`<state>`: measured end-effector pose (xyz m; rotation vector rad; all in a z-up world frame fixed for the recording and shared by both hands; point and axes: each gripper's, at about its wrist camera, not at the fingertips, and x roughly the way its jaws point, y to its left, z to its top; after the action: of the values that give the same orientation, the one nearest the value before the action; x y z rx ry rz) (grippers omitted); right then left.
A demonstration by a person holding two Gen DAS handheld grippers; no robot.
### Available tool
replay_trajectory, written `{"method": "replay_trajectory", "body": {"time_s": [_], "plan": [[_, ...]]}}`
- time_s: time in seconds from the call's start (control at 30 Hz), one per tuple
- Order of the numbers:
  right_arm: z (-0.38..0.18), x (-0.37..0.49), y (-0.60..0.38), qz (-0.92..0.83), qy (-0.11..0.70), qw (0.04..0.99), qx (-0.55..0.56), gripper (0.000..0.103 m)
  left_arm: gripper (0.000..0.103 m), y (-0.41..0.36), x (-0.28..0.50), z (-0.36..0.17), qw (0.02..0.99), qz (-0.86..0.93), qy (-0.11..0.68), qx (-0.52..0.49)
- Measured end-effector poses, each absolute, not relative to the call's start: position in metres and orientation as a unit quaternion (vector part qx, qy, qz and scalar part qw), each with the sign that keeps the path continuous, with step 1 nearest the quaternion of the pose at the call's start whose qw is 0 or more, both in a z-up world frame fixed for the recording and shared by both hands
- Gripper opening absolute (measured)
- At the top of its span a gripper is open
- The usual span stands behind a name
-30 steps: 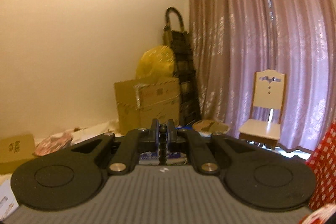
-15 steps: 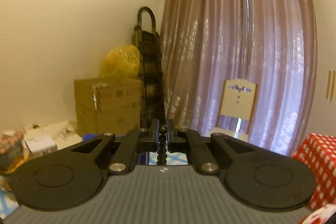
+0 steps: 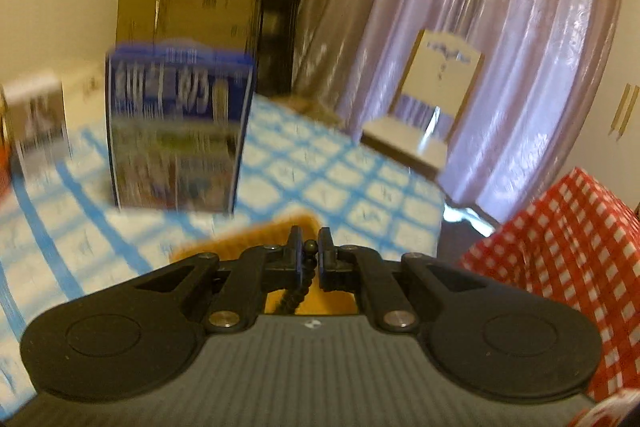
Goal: Organize jewelry
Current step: 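Lower the strand into the orange tray and open the left tool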
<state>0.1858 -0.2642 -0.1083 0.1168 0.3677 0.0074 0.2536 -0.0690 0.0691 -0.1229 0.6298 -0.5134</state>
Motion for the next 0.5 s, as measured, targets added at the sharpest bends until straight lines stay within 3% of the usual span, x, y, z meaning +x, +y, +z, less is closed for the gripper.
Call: {"method": "replay_trajectory", "body": {"time_s": [0.2, 0.4, 0.5], "plan": [[-0.109, 0.187, -0.264, 0.005, 0.183, 0.981, 0.058, 0.007, 0.006, -0.074, 0.278, 0.031, 0.906, -0.235, 0.344, -0.069], [-0.109, 0.187, -0.265, 0.006, 0.183, 0.981, 0.059, 0.007, 0.006, -0.083, 0.281, 0.057, 0.92, -0.259, 0.281, -0.086], [-0.11, 0.188, -0.266, 0.006, 0.185, 0.981, 0.06, 0.007, 0.006, -0.083, 0.276, 0.044, 0.916, -0.258, 0.294, -0.088]]}}
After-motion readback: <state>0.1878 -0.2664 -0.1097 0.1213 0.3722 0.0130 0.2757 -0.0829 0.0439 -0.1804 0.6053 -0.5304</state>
